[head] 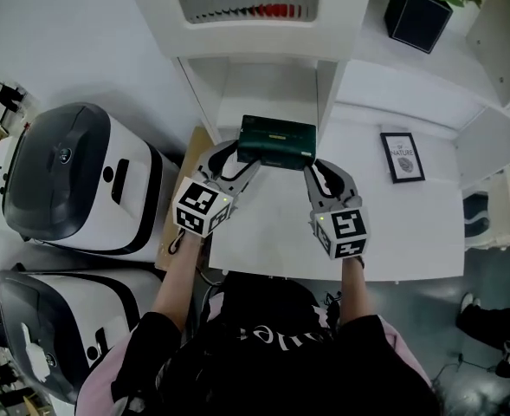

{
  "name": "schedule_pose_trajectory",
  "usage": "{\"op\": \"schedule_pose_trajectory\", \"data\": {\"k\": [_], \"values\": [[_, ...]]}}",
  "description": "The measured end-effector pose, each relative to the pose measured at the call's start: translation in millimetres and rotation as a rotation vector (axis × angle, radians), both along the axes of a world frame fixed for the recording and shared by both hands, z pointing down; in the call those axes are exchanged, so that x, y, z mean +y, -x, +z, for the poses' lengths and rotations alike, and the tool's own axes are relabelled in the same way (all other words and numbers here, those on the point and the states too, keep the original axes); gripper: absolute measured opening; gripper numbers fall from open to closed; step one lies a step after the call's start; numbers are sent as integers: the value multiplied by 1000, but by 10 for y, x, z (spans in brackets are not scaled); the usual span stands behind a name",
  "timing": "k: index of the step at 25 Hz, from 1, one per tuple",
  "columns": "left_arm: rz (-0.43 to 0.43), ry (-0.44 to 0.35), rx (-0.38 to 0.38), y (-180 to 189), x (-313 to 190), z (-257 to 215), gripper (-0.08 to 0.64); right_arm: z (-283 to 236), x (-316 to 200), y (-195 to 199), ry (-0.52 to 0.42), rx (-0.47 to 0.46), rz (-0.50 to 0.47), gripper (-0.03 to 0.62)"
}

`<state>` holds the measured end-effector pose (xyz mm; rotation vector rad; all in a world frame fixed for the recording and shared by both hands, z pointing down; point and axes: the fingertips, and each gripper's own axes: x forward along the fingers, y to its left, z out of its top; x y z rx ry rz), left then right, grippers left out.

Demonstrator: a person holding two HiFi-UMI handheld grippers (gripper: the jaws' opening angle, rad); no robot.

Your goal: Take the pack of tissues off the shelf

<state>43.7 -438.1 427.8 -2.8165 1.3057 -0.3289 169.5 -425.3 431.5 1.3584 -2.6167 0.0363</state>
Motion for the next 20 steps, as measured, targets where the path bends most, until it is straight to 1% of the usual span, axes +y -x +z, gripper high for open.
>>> {"op": "schedule_pose_trajectory", "data": {"k": [5, 10, 15, 20], "values": [[-23, 12, 16, 114, 265, 34, 235, 0, 242, 126, 9, -30, -11, 91], [-45, 35, 42, 258, 531, 113, 235, 104, 478, 239, 32, -27, -24, 91], [-63, 49, 79, 490, 833, 154, 233, 111, 747, 465, 35, -20, -36, 91], [-72, 51, 128, 788, 1226, 139, 230, 87, 1129, 759, 38, -1, -39, 91]]}}
